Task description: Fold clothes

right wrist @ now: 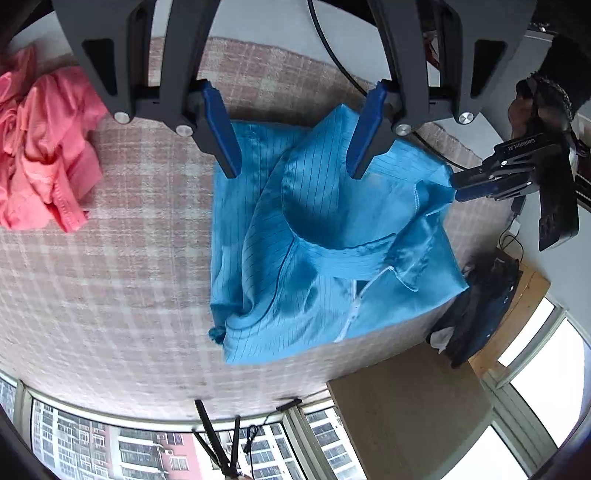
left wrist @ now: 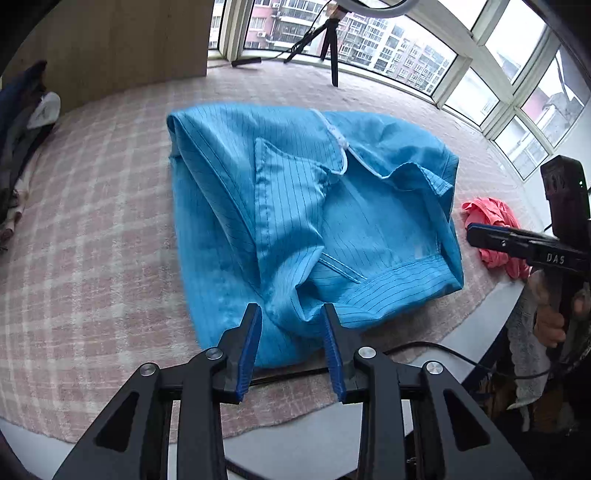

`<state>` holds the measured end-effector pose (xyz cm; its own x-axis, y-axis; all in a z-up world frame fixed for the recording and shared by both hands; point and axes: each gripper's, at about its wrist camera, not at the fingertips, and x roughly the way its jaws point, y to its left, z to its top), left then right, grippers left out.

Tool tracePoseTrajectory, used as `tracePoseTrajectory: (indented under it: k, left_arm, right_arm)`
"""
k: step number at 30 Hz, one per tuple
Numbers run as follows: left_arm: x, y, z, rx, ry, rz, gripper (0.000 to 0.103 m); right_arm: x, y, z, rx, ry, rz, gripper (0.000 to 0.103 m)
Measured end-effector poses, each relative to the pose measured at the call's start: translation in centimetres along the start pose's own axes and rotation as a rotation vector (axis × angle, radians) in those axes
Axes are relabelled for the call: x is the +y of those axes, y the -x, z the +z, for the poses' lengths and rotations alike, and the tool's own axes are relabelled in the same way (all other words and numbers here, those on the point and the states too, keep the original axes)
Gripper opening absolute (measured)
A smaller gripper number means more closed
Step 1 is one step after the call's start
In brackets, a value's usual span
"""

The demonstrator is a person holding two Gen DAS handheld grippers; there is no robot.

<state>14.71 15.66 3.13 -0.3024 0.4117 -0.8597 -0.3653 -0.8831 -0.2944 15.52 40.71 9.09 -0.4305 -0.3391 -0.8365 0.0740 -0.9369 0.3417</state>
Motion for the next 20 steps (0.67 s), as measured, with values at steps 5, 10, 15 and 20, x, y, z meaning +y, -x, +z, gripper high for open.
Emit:
tracePoseTrajectory:
  k: [5,10,15,20]
  left_arm:
    - [-1.0,-0.7,0.8,-0.003,-0.024,0.052,0.002]
    - [-2.3,2.6,0.1,-0.032,-0.061,0.018,0.001]
    - [-2.9,3.0,-2.7,-0.018,-0.079,-0.011,0.001]
    - [-2.3,-1.1,-4.8,0.084,-0.049,-0.023,0.004]
  right_arm:
    - [0.5,-2.6,-0.1,0.027,-0.018,0.006,0.014]
    - [1.1,-0.1,0.0,-0.008,0.010,0.036,0.006]
    - [0.8,2.4,-1.5,0.013,0.032,0.051,0.004]
    - [-0.6,-1.1,-3.3,0.127,0.009,-0.045,0.004]
